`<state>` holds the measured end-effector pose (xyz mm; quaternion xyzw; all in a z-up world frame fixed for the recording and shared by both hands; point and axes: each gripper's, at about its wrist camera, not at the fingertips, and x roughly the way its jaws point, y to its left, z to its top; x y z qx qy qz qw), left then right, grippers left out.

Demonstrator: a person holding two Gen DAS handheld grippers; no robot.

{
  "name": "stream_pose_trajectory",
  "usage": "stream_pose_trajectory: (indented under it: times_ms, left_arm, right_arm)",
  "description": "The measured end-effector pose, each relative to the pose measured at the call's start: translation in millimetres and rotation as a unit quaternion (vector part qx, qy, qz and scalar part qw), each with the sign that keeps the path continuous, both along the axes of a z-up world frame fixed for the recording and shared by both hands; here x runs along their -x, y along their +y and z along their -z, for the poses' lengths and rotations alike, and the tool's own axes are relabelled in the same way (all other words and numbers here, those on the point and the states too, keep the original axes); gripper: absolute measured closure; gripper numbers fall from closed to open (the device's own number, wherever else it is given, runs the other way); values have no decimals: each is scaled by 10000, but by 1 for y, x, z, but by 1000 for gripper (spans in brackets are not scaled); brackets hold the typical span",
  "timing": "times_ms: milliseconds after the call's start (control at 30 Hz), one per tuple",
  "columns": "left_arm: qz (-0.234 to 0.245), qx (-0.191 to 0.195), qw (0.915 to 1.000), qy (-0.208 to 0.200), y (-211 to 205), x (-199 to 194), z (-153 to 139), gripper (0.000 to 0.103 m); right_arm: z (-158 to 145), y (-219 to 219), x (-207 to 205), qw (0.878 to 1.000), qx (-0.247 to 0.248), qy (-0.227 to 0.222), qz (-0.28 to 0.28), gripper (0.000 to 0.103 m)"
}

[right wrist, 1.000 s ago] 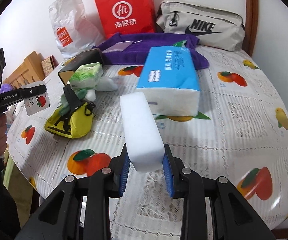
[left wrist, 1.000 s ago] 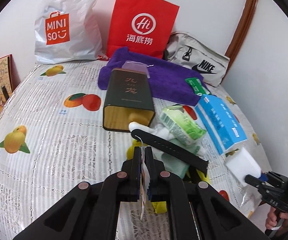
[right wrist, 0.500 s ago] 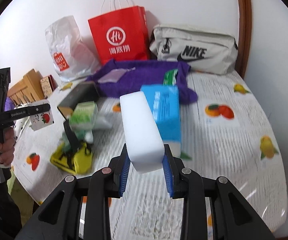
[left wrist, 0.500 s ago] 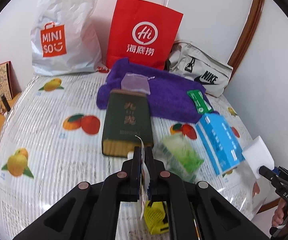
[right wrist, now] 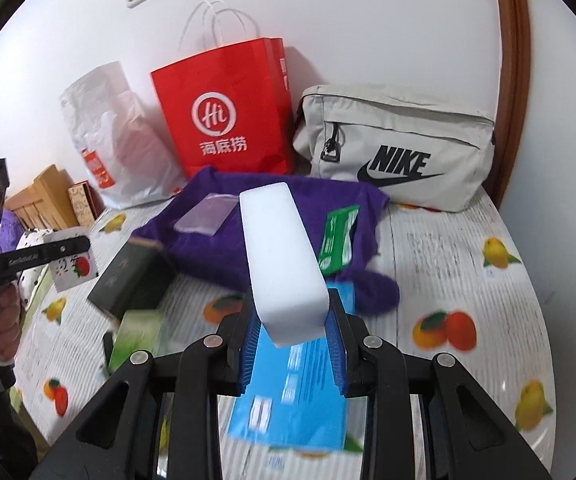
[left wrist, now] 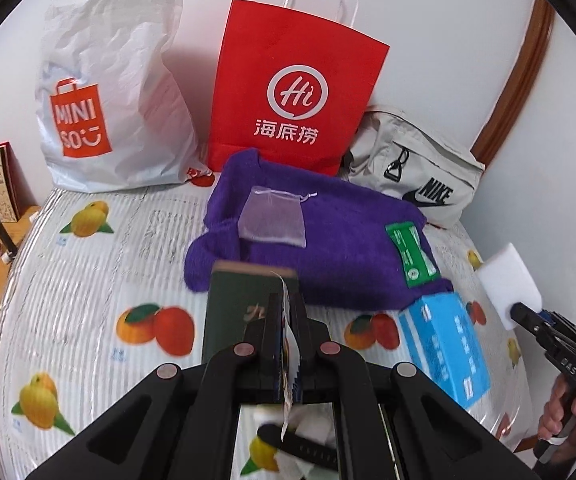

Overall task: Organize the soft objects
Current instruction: 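Set snack packet on purple towel with left tool while right tool sets sponge there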

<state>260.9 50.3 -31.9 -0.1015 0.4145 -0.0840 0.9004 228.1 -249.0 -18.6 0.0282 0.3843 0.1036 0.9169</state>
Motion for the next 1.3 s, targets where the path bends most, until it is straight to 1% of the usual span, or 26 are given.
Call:
stream_pose_trajectory:
  times_ms: [167, 300, 400, 567, 800, 867, 933, 967, 1133, 1200, 1300]
  left_arm:
    - [32, 47, 10000, 37, -3, -32, 1, 98]
    - [117, 41, 9999, 74, -8, -55, 4, 98]
    - [177, -16, 9996, 200, -13, -75, 11, 98]
    - [289, 43, 9989, 367, -17, -103, 22, 98]
    - [310, 52, 9972, 680, -22, -140, 40, 98]
    - [307, 24, 9960, 838, -25, -149, 49, 98]
    - [344, 104, 9947, 968, -25, -156, 57, 98]
    - [335, 152, 9943, 998, -25, -160, 60, 98]
    - [356, 156, 9932, 1100, -29, -174, 69, 98]
    - [378, 193, 9917, 1212, -31, -179, 75, 98]
    - [446, 145, 9901, 1321, -35, -183, 82, 98]
  right_arm:
    - [4, 2, -37, 10000, -48, 61, 28, 72]
    - [13, 4, -61, 9999, -53, 155, 30, 72]
    - [22, 8, -77, 9997, -2, 260, 21, 72]
    - [37, 12, -100, 9990, 39, 444, 5, 72]
    - [56, 14, -134, 9966, 140, 808, 19, 72]
    - [61, 16, -139, 9956, 175, 923, 22, 72]
    - [67, 17, -144, 9946, 178, 1021, 2, 72]
    - [70, 16, -147, 9942, 167, 1066, 19, 72]
    - [81, 16, -159, 9916, 199, 1277, 24, 72]
    - [86, 18, -162, 9901, 249, 1384, -19, 72]
    - [92, 18, -166, 9888, 205, 1478, -32, 71]
